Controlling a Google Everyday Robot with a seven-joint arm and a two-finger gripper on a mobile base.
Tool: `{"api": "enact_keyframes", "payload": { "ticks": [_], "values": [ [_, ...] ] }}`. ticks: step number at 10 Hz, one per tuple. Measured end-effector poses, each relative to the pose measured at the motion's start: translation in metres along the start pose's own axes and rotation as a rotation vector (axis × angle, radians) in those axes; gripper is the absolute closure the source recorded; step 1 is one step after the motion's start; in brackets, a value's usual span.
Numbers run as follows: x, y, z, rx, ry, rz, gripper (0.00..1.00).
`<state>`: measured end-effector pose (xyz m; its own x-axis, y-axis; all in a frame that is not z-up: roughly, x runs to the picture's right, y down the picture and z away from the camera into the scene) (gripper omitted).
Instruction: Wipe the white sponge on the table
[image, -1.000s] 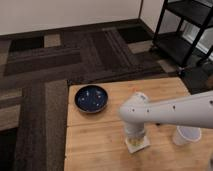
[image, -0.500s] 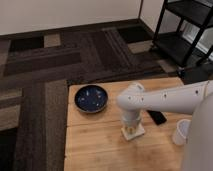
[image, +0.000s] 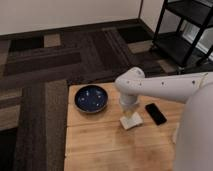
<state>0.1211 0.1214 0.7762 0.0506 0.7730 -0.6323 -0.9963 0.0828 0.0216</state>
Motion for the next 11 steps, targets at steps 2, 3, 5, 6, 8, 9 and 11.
{"api": "enact_keyframes", "payload": {
  "ticks": [2,3,5,6,8,9,11],
  "values": [
    [0.0001,-0.0002,0.0001,0.0,0.0,0.0,0.81],
    [0.0001,-0.0003,0.0001,0.0,0.0,0.0,0.71],
    [0.0002,-0.0009,0.0002,0.001,0.0,0.001,0.44],
    [0.0002,-0.0009,0.0002,0.001,0.0,0.001,0.32],
    [0.0002,-0.001,0.0002,0.001,0.0,0.001,0.2],
    [0.0003,-0.0011,0.0002,0.0,0.0,0.002,0.2],
    [0.0003,-0.0012,0.0002,0.001,0.0,0.002,0.2]
  ]
}}
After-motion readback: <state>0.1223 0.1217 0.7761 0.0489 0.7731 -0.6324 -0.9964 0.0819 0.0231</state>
